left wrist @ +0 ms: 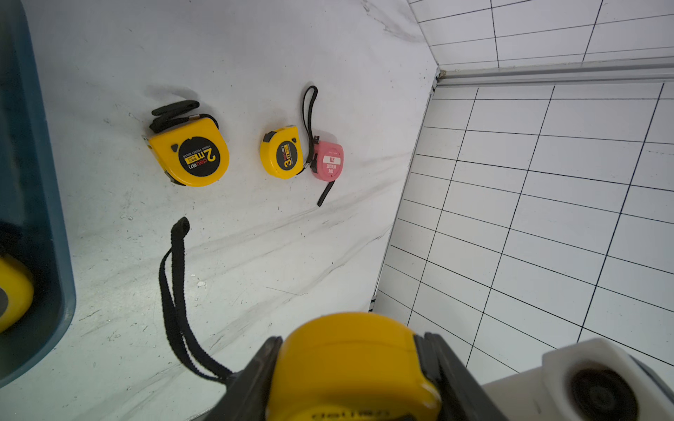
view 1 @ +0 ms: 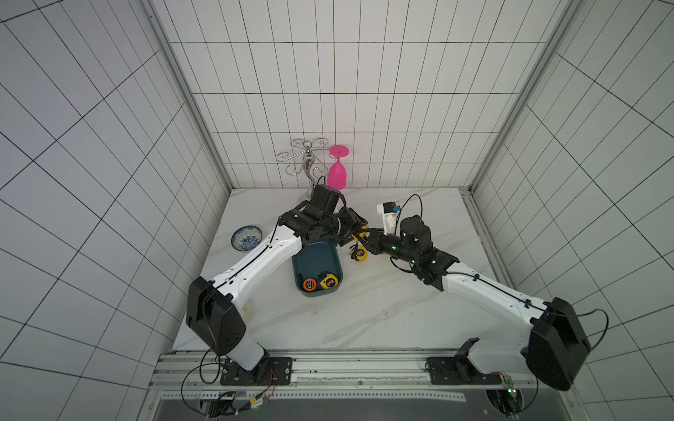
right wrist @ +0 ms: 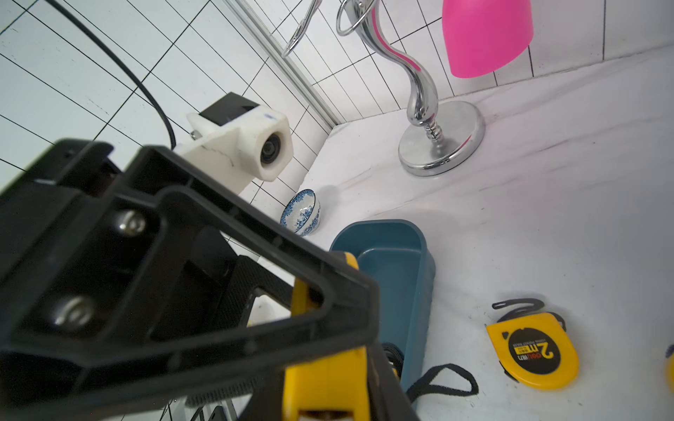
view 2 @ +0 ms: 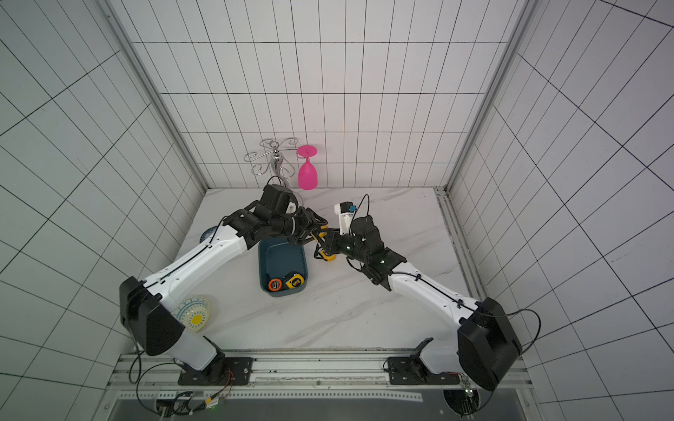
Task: Take the tape measure out of the storage box
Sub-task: Place the tape measure at the center of the board.
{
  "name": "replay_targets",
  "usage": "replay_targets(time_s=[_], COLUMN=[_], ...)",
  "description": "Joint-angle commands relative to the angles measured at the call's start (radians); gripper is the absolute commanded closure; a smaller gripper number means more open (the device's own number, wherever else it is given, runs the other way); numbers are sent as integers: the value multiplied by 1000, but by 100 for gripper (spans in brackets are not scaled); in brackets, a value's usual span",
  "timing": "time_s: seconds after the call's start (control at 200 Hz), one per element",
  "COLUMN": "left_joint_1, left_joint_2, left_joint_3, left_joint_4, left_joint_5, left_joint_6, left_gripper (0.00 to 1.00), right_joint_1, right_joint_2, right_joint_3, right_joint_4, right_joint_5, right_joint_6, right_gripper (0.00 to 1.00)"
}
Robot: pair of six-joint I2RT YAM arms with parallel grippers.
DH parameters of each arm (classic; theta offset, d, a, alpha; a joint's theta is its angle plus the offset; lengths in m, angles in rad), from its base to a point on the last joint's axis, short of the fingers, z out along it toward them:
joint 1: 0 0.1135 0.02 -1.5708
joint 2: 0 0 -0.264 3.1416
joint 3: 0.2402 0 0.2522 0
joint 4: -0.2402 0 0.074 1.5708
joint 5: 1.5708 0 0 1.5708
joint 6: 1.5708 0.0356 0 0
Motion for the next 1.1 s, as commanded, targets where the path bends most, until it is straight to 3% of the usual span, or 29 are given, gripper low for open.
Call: replay_targets(time_s=[0.0, 0.13, 0.24, 0.645, 1.094], left_joint_1=[5, 8, 17, 99, 136], left_joint_2=[7, 26, 31, -26, -49], left_joint_3=[-1, 3, 13, -63, -124], left_joint_4=[63, 34, -18, -83, -96], left_joint_5=[30, 8, -26, -63, -72], left_joint_6=[42, 102, 157, 243, 285], left_gripper=[60, 21, 3, 3, 2], right_joint_1=[-40, -107, -178, -411, -509], right_joint_2=[-32, -45, -48, 15, 146], right_joint_3=[-67, -125, -169, -309, -350], right_joint_4=[-32, -26, -25, -23, -40], right_joint_5=[27, -4, -48, -171, -224], right_joint_6=[49, 100, 144, 255, 240], right_gripper=[87, 91, 91, 92, 93])
